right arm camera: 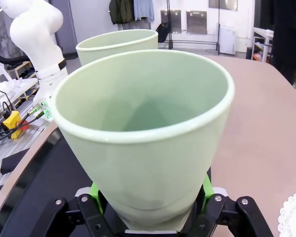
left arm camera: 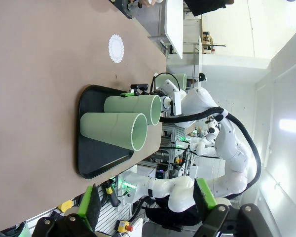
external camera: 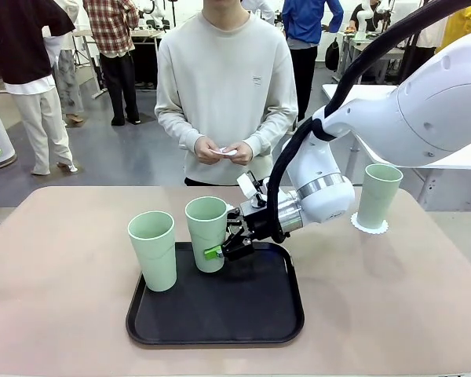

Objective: Place coasters on the table and set cups on them.
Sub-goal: Take one Reusable plastic cup from the Flat Tray and place it on a coaster set by the human.

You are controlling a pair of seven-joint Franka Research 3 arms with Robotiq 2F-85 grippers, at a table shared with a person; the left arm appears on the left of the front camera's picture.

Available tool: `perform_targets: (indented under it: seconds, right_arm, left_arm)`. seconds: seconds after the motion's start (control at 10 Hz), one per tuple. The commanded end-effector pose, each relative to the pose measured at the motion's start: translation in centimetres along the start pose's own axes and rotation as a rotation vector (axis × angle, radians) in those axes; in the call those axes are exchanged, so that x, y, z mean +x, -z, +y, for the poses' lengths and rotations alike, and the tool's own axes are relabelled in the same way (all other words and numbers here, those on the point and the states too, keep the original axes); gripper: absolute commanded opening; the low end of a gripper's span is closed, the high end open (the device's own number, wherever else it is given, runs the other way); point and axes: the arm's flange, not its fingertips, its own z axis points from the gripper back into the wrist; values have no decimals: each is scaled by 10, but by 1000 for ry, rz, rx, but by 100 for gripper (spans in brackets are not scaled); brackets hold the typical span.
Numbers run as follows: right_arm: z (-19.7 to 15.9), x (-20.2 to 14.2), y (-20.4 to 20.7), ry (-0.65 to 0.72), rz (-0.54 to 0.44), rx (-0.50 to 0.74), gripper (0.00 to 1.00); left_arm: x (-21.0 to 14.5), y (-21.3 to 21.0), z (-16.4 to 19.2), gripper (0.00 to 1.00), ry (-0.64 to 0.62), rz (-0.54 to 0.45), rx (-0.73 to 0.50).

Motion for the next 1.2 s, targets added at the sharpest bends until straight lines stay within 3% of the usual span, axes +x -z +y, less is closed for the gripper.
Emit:
perform_targets:
  seconds: [0.0,0.1,0.4,0.5,0.7,0.8,0.9,1.0,1.1]
  right_arm:
    - [-6,0,1,15,5,-3,0]
    - [2,15,-2,34,-6,-12,0]
    - [26,112,-37,-74,-28,-113,0]
    - [28,133,-49,-52,-32,-147,0]
    - [29,153,-61,-8,-11,-192,0]
    - [26,153,-61,106,37,-240,0]
    - [25,166,-66,-62,-27,-158,0]
    - [25,166,-66,-62,-27,-158,0]
    - [26,166,-71,-3,-1,-202,83]
  left_arm:
    - [1,1,-2,100,17,-1,-22]
    - [1,1,-2,100,17,-1,-22]
    - [1,1,-2,100,17,-1,-22]
    - [1,1,-2,100,17,-1,-22]
    - [1,1,-2,100,17,-1,-22]
    - [1,1,-2,100,17,-1,-22]
    - [1,1,-2,100,17,-1,-22]
    - [1,1,-2,100,17,-1,-22]
    - [1,1,-2,100,17,-1,-22]
